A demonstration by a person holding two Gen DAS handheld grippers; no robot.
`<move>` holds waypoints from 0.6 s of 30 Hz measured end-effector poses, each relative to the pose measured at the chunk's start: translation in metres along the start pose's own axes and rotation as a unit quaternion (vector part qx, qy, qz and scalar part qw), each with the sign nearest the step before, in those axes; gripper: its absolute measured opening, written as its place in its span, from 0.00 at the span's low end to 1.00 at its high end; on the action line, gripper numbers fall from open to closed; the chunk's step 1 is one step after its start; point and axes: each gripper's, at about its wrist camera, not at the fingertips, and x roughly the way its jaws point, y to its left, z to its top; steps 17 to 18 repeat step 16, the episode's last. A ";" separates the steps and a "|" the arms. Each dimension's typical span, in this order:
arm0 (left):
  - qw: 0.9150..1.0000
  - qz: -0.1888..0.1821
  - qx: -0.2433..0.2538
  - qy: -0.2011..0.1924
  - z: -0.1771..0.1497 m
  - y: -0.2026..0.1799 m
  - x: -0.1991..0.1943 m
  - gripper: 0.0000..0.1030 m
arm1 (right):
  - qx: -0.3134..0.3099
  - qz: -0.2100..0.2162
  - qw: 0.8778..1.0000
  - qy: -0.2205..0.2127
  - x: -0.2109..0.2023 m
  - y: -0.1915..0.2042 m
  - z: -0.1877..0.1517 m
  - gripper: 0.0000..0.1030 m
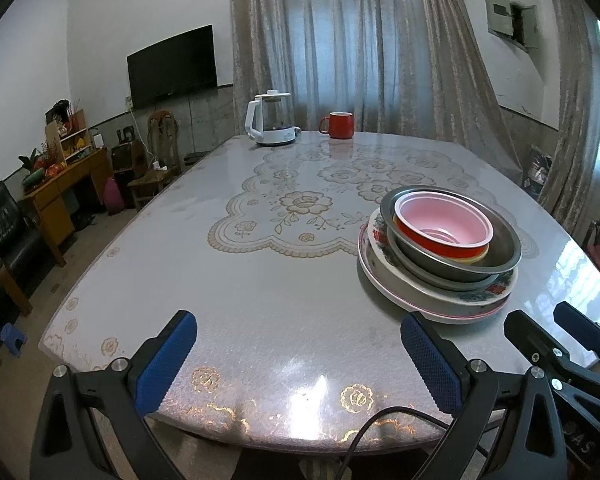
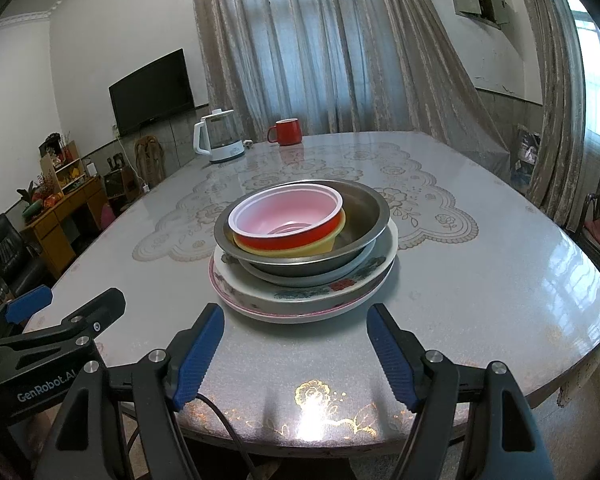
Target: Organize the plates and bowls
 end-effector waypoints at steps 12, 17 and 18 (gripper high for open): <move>1.000 -0.005 0.003 0.001 0.001 -0.005 0.004 0.99 | 0.003 0.000 1.000 0.004 0.003 -0.002 0.000 0.73; 1.000 -0.002 0.003 0.004 0.002 -0.004 0.009 0.99 | 0.012 0.002 1.000 0.005 0.008 -0.009 0.004 0.73; 1.000 -0.002 0.003 0.004 0.002 -0.004 0.009 0.99 | 0.012 0.002 1.000 0.005 0.008 -0.009 0.004 0.73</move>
